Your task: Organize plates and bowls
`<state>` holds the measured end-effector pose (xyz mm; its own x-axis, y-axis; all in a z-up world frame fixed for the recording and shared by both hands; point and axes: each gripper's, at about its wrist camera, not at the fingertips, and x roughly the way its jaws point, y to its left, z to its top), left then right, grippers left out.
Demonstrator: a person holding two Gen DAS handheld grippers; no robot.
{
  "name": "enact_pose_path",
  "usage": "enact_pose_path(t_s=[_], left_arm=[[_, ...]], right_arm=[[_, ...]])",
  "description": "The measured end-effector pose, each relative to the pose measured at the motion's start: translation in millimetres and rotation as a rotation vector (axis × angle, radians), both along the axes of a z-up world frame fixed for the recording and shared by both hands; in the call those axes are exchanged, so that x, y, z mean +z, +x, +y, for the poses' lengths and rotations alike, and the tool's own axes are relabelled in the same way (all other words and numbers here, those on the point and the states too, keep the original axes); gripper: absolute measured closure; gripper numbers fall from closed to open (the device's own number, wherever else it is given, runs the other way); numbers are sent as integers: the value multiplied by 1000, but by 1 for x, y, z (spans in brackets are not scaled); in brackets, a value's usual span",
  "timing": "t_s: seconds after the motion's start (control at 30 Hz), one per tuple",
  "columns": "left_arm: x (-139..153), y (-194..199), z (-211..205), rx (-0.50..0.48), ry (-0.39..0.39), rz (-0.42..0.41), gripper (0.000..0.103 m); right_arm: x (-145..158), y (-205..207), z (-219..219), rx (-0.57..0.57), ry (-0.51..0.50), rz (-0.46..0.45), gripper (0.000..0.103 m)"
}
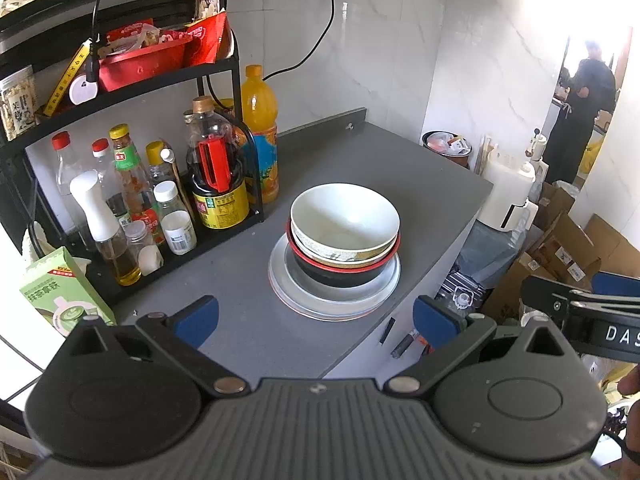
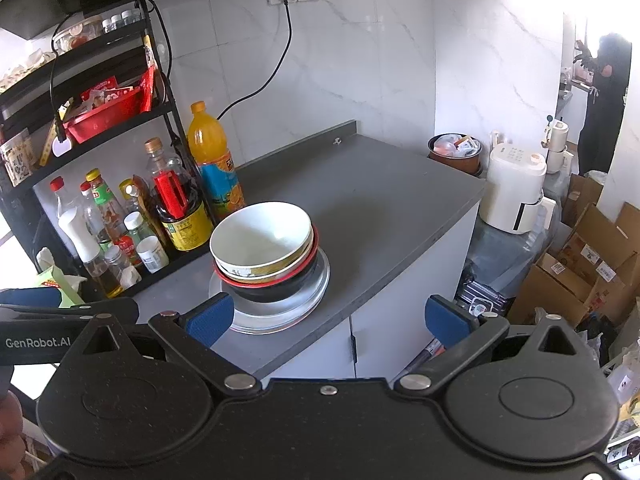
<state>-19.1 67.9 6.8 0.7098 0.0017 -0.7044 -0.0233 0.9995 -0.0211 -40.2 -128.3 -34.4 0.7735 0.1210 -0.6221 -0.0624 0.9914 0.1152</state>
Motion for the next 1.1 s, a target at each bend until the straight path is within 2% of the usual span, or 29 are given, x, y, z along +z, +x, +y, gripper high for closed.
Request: enact_pose_path(t_s=[1.1], left_arm=[[-5,12,-3,-26,-8,8,1]], right_arm=[[-5,6,-1,-32,2,25,0]])
